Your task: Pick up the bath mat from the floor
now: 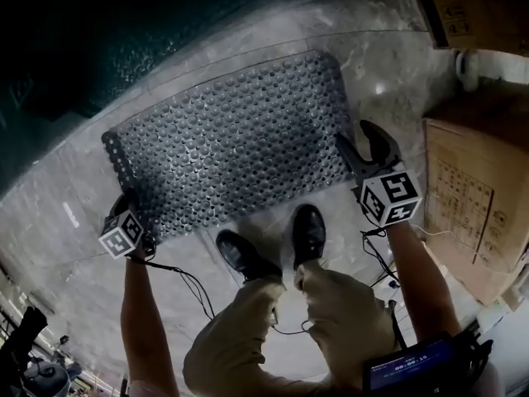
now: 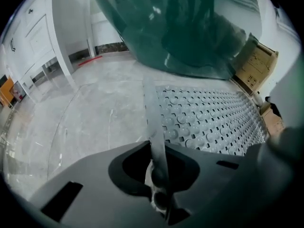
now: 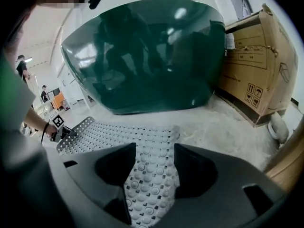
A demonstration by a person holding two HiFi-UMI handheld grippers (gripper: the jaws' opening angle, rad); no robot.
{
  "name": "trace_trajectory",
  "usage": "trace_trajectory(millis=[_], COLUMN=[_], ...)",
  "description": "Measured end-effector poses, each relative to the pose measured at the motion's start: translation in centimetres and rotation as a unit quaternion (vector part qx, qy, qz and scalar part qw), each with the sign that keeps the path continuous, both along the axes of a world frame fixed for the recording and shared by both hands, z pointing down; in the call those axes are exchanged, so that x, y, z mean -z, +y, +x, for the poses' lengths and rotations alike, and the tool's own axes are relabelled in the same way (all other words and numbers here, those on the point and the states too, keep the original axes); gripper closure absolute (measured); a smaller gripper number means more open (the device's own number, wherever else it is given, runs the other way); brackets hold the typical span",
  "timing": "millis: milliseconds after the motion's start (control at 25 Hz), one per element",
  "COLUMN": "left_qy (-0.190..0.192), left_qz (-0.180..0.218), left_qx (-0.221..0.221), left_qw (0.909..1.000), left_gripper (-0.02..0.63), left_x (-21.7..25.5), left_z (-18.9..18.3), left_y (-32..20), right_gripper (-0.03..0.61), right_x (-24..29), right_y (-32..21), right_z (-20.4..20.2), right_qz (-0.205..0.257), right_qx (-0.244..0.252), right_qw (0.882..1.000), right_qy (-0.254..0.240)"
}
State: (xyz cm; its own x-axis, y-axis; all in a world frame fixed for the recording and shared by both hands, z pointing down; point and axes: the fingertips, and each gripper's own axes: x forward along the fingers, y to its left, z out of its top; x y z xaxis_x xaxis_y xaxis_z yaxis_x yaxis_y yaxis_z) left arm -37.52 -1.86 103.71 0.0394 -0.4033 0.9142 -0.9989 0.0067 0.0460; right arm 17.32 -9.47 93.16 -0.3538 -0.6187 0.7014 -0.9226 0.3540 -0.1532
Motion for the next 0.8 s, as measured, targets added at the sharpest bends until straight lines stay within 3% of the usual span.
trace_trajectory(millis=[240, 560, 800], left_qy=[0.002, 0.002, 0.009], left_qz=[-0.002, -0.002, 0.003], left_qx=[-0.004, -0.007, -0.008], left_qw=[1.0000, 1.0000, 0.9999], left_gripper=[0.571, 0.571, 0.571], left_x=[-0.7, -0.9, -0.8], left_z=[1.1, 1.1, 1.3], left_y=[0.1, 0.4, 0.0], right_gripper=[0.322, 0.324, 0.345], right_x=[-4.2, -9.7, -12.7], right_y=[-0.9, -1.5, -1.2], right_z=[3.6, 3.9, 4.6], right_qz=[-0.040, -0.094, -0.148], right_qx=[-0.046, -0.033, -0.073], right_qw=[0.998, 0.995, 0.986], right_qy=[0.011, 0.016, 0.000])
